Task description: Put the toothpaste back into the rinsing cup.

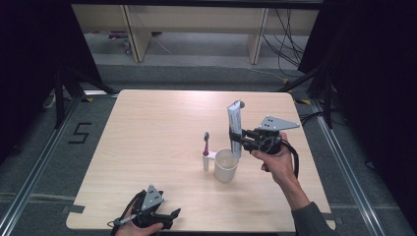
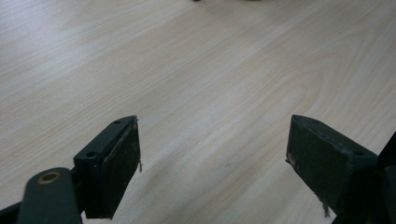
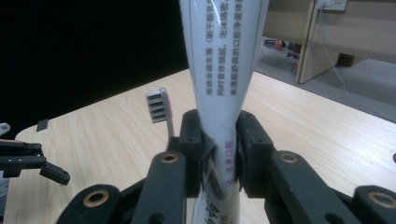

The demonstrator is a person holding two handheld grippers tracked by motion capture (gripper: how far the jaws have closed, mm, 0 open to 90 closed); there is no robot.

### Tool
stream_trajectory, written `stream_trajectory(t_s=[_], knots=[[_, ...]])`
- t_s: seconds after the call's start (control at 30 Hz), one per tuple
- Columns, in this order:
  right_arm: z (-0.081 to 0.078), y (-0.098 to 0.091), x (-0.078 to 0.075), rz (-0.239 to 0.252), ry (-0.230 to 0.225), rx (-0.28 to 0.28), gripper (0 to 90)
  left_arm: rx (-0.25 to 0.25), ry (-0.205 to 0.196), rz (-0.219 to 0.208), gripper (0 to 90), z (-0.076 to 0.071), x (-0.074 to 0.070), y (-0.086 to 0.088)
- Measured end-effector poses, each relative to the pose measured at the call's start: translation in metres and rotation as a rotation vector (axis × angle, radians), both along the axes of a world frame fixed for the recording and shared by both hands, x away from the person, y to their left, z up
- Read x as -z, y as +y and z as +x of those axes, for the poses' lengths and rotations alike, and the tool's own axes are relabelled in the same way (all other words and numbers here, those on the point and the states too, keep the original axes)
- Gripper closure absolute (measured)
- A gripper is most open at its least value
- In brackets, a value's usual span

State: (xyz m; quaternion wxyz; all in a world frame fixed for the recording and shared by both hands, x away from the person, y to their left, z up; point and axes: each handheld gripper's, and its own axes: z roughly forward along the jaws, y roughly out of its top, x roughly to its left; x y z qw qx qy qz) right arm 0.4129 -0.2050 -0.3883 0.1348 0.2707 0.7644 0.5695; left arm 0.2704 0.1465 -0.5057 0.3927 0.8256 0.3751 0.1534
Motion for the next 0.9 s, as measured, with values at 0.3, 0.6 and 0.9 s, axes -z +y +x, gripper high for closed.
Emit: stream_trajectory(t_s=[0.3,0.6,0.9], knots=[[-0.002,0.009,0.007,0.013,0.02,-0.019,74.6,0.008,0.001,0.016,17.1,0.001,0.001,0.0],[-0.003,0.018,0.024,-0.019,0.014,-0.022,74.5,0.01,-0.001,0.002,17.1,0.0,0.0,0.0],[-0.005,0.022,0.043,-0.046,0.063,-0.035,74.1,0.005,-0.001,-0.008,17.1,0.001,0.001,-0.001]])
